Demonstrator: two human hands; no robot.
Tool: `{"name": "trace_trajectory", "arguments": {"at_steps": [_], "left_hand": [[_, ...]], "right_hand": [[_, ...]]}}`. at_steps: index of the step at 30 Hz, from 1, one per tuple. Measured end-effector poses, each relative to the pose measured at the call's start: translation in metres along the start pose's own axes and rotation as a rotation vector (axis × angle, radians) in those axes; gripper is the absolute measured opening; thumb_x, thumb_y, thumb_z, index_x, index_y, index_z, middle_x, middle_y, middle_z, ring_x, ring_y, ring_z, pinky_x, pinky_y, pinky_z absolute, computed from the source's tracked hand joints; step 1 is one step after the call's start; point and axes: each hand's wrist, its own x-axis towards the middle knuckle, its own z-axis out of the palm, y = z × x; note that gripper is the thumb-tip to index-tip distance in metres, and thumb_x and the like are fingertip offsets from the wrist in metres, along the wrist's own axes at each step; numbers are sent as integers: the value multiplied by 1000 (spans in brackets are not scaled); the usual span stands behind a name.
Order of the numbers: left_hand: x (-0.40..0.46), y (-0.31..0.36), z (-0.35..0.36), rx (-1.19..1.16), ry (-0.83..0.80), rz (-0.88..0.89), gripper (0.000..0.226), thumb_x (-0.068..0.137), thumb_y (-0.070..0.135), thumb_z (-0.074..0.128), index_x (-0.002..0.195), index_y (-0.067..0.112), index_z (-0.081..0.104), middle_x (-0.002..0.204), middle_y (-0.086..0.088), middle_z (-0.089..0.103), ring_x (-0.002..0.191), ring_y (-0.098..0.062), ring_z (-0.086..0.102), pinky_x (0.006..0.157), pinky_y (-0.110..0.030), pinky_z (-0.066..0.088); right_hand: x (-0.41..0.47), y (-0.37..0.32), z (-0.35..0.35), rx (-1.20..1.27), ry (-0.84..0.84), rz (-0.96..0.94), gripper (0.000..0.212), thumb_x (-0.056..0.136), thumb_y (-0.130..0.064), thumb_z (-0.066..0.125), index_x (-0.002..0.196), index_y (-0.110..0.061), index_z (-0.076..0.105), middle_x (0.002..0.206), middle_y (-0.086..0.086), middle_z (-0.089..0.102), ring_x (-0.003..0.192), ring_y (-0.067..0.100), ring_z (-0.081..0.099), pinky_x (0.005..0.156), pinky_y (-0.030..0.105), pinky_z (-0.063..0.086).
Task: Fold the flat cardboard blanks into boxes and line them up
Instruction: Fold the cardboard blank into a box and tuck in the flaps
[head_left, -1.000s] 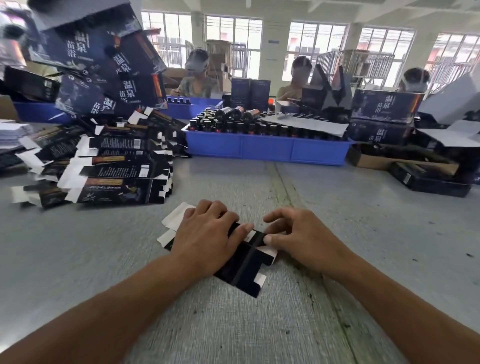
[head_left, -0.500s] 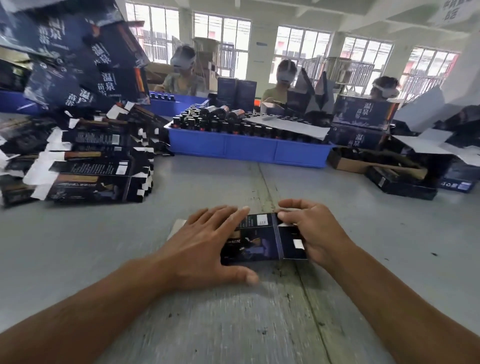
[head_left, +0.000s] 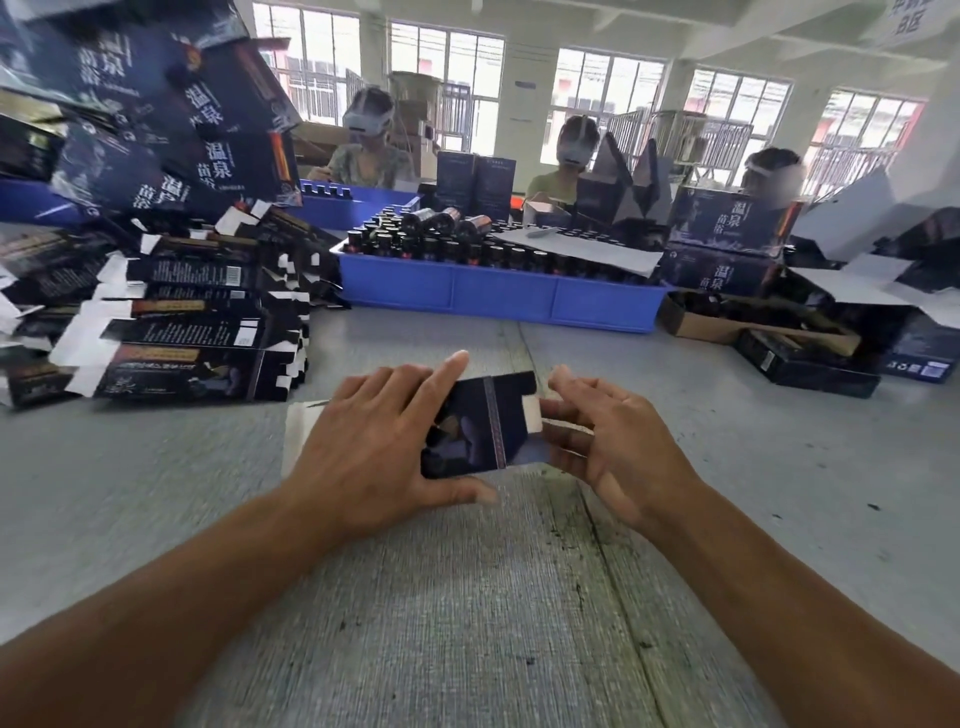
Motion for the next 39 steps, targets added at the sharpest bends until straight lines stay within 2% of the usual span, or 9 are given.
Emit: {"name": "trace_trajectory", "arguments": {"at_steps": [4,8,12,16,21,26,30,33,39], "left_hand": [[0,-7,-4,25,18,-33,109,74,96,31,150,17,34,128,-5,59,112,-25,59,102,-45,44],[0,-4,-7,-33,55,10,97,74,89,42,140,18,42,126,-3,60,111,-25,60,103,-46,43],[0,1,-10,-136,105,49,94,71,83,54,136,16,48,133,-3,53,113,-20,56,103,-40,39],[1,3,-12,-163,130,52,94,73,81,55,138,14,47,133,-1,52,116,-14,47,104,-36,36],[2,0,-14,-115,135,113,93,80,77,53,152,21,34,139,-3,53,124,-20,48,104,-41,39],[3,0,-15,-4,148,250,64,95,63,42,152,35,31,143,-12,45,122,-28,51,101,-44,42],[3,0,-16,-60,96,223,57,99,59,38,151,37,32,144,-15,42,121,-33,54,92,-51,54],[2,2,-17,-80,82,178,57,99,57,40,151,35,33,145,-15,40,121,-34,54,90,-51,56],[2,3,-17,-11,111,188,55,95,57,46,142,30,42,146,-16,43,123,-34,53,102,-42,36]], "right_hand": [[-3,1,-2,-117,-37,-132,12,90,-13,72,98,-11,63,93,6,77,79,18,74,64,26,56],[-6,3,1,-342,-77,-305,12,88,-11,74,88,-18,65,93,3,77,84,17,74,70,26,60],[-10,2,5,-462,-159,-371,17,93,-9,69,100,-23,76,97,-3,78,89,15,75,75,30,62],[-13,3,11,-480,-189,-395,23,95,-4,64,106,-19,77,95,-5,77,83,9,73,65,20,57],[-13,2,12,-517,-175,-460,33,98,-5,63,124,-24,70,105,-1,75,84,11,73,63,22,55],[-15,4,12,-553,-162,-488,37,99,-5,58,127,-27,65,111,-2,73,89,9,73,61,23,57],[-16,3,12,-528,-132,-492,40,99,-9,61,131,-33,58,112,-1,73,88,9,74,61,22,57],[-17,5,13,-536,-113,-519,42,99,-13,62,133,-35,52,106,-2,74,85,8,74,61,22,58],[-20,8,15,-625,-16,-596,59,99,-20,62,140,-54,36,102,-5,69,82,5,71,64,25,61]]}}
